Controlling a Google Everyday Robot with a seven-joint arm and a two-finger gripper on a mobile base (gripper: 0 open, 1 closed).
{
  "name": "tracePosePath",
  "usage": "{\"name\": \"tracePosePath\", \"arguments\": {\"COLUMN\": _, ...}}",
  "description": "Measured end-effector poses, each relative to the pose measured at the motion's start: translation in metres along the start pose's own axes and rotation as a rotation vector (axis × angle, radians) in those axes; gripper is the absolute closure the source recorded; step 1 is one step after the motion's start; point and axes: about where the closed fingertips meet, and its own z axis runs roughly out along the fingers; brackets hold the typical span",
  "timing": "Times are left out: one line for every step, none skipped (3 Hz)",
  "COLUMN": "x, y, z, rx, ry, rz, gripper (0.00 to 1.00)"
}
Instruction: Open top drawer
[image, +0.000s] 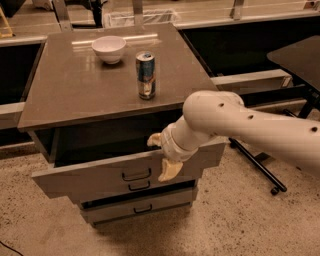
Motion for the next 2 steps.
{"name": "tracePosePath", "arguments": {"x": 0.012, "y": -0.026, "z": -0.003, "rx": 0.029, "ry": -0.033, "rz": 0.046, "gripper": 0.27}}
{"name": "tracePosePath", "arguments": {"x": 0.017, "y": -0.044, "z": 0.028, "rx": -0.019, "ry": -0.063, "rz": 0.083, "gripper": 0.28}}
